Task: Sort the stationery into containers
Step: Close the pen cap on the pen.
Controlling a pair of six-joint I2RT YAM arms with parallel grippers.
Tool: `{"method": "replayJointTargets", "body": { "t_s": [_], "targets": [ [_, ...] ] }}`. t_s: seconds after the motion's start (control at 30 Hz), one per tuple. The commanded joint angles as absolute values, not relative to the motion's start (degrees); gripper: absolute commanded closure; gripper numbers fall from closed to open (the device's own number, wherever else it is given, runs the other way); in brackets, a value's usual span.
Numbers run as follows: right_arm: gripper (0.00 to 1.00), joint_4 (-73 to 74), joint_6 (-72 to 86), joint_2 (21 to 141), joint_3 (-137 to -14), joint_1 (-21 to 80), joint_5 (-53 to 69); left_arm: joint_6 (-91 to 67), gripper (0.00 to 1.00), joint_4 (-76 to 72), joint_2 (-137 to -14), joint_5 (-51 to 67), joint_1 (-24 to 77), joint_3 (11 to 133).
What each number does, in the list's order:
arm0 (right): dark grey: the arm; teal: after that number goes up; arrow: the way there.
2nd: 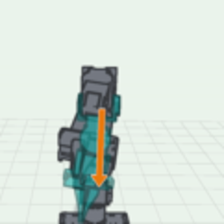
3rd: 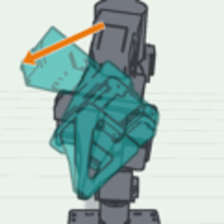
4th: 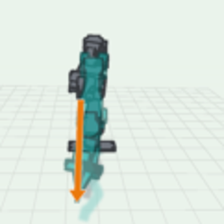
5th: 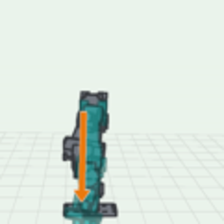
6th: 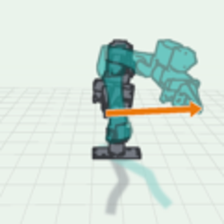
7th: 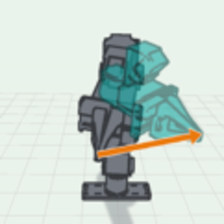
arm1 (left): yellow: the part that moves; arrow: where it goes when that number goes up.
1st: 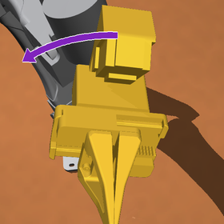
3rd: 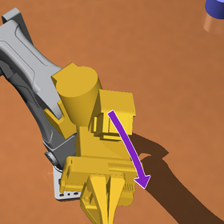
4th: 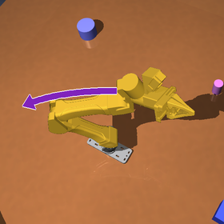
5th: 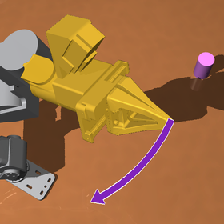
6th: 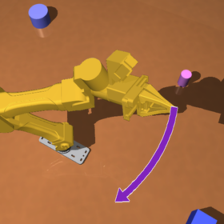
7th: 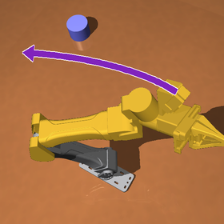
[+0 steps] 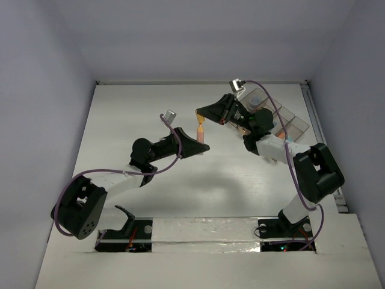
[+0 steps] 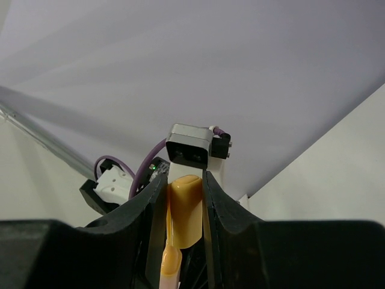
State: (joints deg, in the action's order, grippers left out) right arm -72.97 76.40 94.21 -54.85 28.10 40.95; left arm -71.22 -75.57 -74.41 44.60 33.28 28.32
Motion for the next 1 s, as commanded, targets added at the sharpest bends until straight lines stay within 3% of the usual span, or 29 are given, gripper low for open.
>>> {"method": "replayJointTargets", "body": {
  "t_s": [0.0, 0.97],
  "targets": [
    [1.00, -84.99, 76.99, 93.25, -54.41, 28.48, 39.73, -71.98, 1.00, -101.60, -74.62, 45.26, 32.87, 28.74],
    [1.00, -87.62, 79.80, 94.13, -51.50, 28.48, 39.29, -66.71, 1.00, -96.16, -73.30, 45.44, 32.87, 30.32]
  ]
}}
